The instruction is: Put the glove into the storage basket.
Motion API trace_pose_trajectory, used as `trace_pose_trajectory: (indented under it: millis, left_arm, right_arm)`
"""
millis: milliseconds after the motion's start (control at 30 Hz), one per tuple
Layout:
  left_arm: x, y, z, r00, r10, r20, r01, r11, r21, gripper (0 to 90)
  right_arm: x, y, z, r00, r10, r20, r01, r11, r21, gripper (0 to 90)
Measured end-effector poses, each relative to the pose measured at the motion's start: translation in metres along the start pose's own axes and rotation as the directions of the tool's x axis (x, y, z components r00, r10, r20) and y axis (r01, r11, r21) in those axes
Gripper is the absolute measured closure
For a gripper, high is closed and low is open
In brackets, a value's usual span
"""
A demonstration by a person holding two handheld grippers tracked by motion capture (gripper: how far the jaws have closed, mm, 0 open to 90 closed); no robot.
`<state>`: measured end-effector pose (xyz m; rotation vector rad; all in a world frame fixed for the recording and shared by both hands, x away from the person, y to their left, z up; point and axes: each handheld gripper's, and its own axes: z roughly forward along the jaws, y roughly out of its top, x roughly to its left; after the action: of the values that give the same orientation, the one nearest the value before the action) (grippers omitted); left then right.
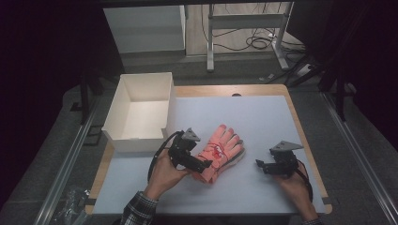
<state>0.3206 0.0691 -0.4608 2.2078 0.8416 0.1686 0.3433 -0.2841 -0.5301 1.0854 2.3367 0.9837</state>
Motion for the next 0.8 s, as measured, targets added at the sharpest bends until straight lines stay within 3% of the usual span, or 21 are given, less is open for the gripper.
trace_pose_trajectory:
  millis: [467, 800]
  left_arm:
    - [-0.017, -0.002, 0.049, 0.9972, 0.065, -0.036, -0.061, 0.9922, 0.108, 0.0]
    - [-0.018, -0.012, 0.073, 0.9984, 0.051, -0.025, -0.046, 0.9827, 0.18, 0.0]
  right_arm:
    - [0.0, 0.0, 0.0, 1.0, -0.002, 0.002, 0.002, 1.0, 0.002, 23.4]
    - [0.0, 0.0, 0.0, 1.0, -0.002, 0.002, 0.002, 1.0, 0.002, 23.4]
